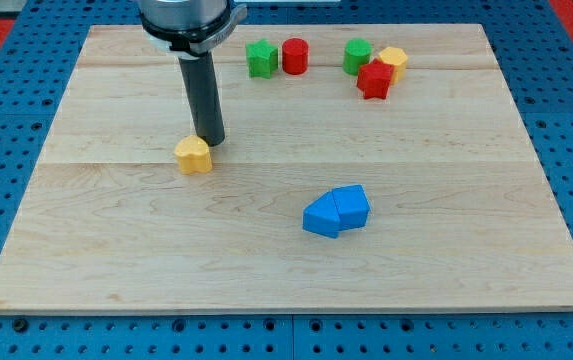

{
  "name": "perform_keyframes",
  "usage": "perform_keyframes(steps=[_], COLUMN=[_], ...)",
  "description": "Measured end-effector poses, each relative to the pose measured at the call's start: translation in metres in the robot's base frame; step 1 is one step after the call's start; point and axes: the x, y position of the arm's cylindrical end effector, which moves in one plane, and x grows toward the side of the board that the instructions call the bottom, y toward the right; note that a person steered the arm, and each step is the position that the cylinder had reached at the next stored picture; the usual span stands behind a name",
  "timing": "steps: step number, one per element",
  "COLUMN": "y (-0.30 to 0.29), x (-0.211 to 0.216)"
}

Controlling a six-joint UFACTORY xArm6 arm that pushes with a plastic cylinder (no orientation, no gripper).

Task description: Push the yellow hexagon green circle and red star left a bit

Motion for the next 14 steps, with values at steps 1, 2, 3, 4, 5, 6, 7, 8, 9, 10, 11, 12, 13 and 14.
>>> perform_keyframes(steps=[1,2,3,4,5,6,7,8,9,10,11,12,13,14], y=[-0.004,0.083,0.195,0.3,0.342,0.33,0.253,0.204,0.211,0.264,0.273,0.23,0.186,0.165], x=[-0.001,-0.001,-0.001,-0.008,-0.07,-0.15,-0.161,-0.154,-0.153,-0.13,-0.111,-0.109,-0.109,-0.117])
